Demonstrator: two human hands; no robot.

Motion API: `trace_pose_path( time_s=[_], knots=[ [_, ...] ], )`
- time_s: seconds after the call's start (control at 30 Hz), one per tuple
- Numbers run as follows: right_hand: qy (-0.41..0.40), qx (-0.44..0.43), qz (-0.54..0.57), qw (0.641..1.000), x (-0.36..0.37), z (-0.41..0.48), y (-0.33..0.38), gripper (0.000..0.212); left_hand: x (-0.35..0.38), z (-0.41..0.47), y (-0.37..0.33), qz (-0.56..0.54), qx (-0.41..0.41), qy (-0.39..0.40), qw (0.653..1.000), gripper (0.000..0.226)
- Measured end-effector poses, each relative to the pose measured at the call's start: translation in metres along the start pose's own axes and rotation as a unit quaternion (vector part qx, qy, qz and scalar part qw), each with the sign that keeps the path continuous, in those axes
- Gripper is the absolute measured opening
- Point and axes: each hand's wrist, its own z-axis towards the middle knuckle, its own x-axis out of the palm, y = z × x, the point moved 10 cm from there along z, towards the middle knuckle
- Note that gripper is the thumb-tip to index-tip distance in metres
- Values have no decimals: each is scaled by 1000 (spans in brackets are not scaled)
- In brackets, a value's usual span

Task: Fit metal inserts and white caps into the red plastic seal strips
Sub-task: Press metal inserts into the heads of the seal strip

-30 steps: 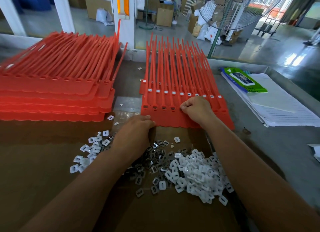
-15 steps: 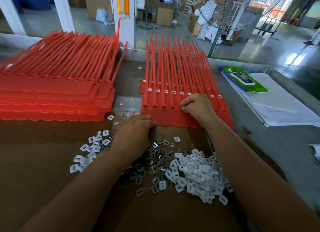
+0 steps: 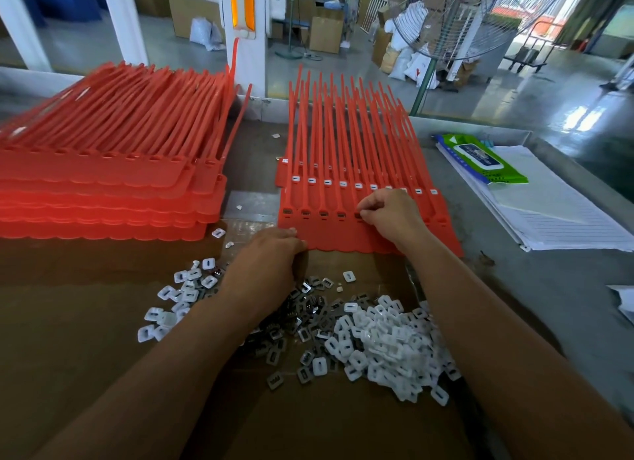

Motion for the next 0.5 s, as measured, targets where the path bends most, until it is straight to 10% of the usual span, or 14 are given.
trace_pose_path(
  time_s=[0.5],
  knots=[
    [142, -120, 12, 983, 8, -83, 58, 12, 2, 2, 5, 2, -29, 8, 1000, 42]
  ],
)
